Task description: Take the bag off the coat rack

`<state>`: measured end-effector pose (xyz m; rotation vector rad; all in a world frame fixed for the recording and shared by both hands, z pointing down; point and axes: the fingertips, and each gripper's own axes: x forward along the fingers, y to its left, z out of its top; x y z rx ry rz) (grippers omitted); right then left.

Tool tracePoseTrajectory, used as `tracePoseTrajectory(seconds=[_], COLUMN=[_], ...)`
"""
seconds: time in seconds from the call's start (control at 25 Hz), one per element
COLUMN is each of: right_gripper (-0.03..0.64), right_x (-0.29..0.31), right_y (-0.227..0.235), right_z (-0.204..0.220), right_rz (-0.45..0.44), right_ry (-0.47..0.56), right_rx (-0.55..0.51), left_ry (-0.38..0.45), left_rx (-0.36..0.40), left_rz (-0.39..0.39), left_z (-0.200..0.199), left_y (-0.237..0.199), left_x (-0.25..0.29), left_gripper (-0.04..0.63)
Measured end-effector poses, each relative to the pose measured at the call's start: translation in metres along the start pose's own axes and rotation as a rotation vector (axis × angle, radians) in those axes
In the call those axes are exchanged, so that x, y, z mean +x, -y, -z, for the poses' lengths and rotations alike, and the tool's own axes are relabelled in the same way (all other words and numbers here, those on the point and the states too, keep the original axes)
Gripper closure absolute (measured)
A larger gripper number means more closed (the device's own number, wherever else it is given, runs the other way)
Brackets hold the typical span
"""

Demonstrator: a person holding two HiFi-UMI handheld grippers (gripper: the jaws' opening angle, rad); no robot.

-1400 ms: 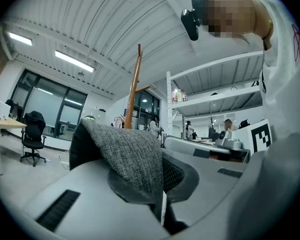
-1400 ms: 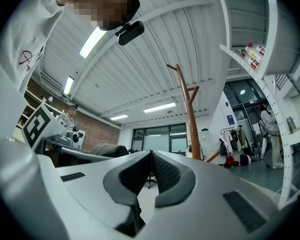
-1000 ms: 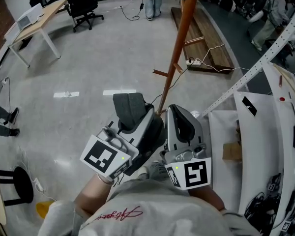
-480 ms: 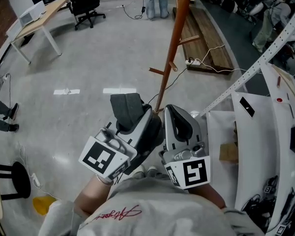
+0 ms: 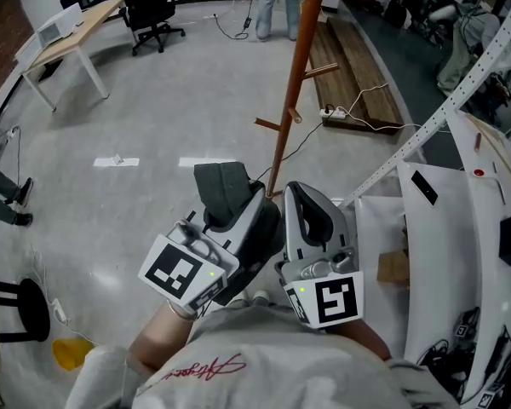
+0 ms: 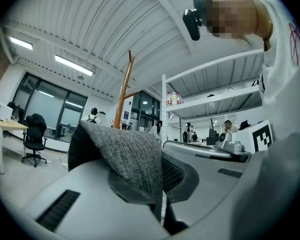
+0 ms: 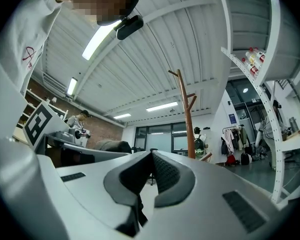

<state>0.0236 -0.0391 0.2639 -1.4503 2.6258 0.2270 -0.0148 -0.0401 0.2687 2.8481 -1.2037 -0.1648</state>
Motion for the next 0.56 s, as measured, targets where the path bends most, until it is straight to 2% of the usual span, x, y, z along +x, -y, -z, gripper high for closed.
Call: tracePoseTrajectory(seconds=[0.56], right_gripper=[0.598], right_x=[-0.012], right_y=[-0.005], right_z=[-0.008], right_rz=[-0.008], right_ry=[0.021], right_rx=[0.011], left_ry=[0.007], left_rx=[-0.005], left_rz=[0.021], left_z=[-0.002], left_y=[0.021], left_x=[-0.005], left_gripper=[0.580])
